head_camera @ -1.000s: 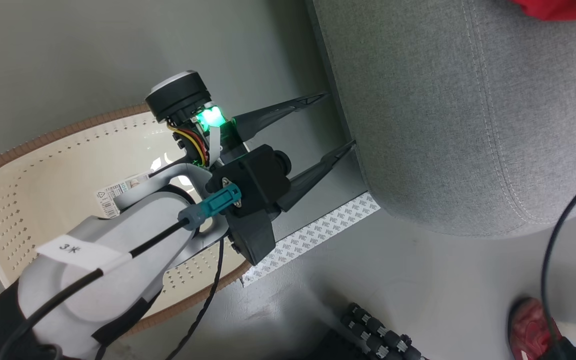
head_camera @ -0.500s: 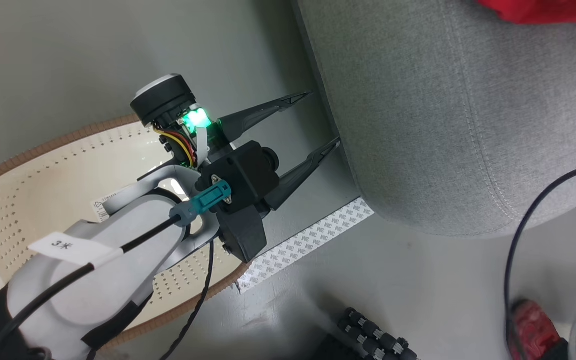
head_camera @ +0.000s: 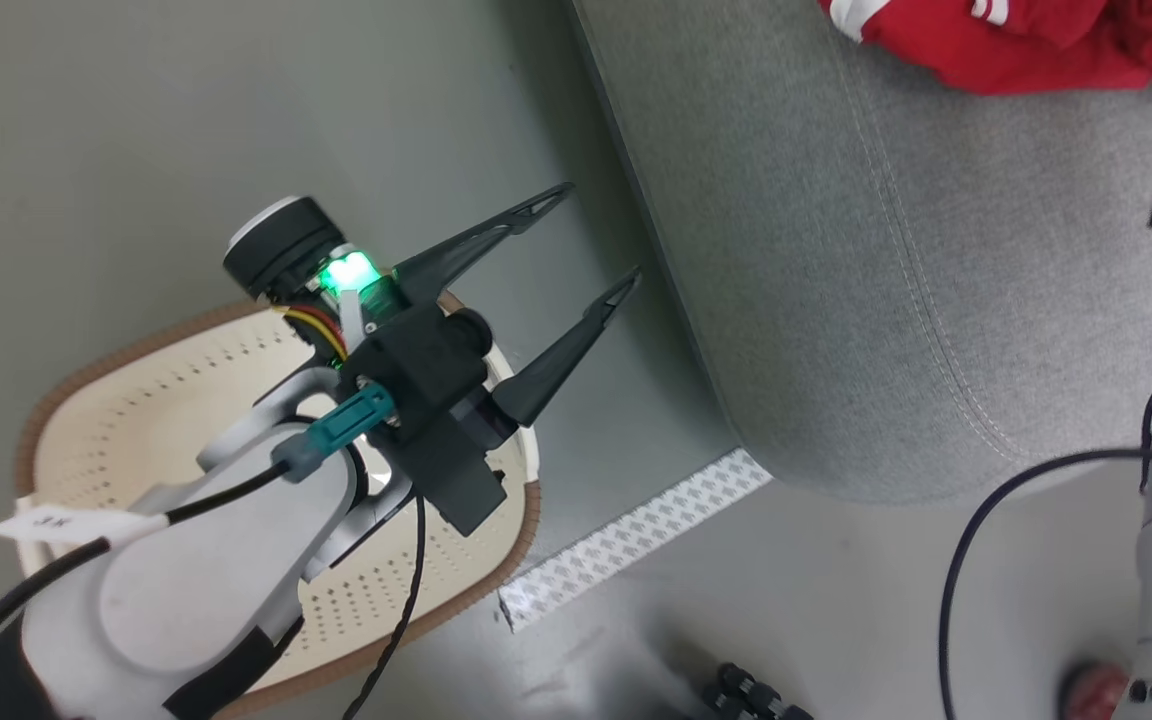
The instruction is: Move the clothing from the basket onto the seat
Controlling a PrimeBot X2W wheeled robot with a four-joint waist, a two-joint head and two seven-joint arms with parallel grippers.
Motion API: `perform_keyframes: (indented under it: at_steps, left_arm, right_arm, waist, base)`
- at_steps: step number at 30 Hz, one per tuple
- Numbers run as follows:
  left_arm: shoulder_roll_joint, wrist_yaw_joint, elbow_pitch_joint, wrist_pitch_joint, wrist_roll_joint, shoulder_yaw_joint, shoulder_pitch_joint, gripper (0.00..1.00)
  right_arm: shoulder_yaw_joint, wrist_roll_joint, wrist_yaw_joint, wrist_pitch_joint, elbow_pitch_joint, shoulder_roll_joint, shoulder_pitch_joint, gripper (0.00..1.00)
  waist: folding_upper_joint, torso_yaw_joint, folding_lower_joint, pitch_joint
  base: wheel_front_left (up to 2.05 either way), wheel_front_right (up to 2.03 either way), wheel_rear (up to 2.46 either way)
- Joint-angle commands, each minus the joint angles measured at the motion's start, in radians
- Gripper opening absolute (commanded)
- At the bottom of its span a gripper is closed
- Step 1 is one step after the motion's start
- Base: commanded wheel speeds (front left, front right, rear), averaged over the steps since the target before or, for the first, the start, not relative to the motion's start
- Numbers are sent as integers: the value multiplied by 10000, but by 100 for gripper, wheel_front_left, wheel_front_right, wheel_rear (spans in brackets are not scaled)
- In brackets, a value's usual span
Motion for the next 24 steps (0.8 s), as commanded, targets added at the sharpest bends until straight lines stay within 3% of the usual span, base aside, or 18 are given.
perform_keyframes:
  at_steps: [1, 11, 19, 24]
  left_arm:
    - [-8, 236, 99, -329, -160, 162, 384, 100]
    - [-209, 1223, 571, -1474, -911, 922, 1758, 100]
    - [-67, 2198, 561, -1775, -1555, 2094, 3772, 100]
    - [-176, 2706, 276, -1778, -1841, 3148, 5280, 100]
  right_arm:
    - [313, 9, 1, -5, -266, 68, 385, 100]
    - [2036, 115, 1, -5, -817, -119, 1482, 100]
    - [3857, 715, 1, -7, -780, -447, 2420, 100]
    - [4513, 972, 1, -5, -883, -262, 3150, 100]
  waist:
    - [1, 514, 1, -721]
    - [1, 1705, 1, -2328]
    - [1, 2702, 1, -3995]
    - [1, 3174, 1, -4842]
  base:
    - [0, 0, 0]
    - [0, 0, 0]
    - [0, 0, 0]
    - [0, 0, 0]
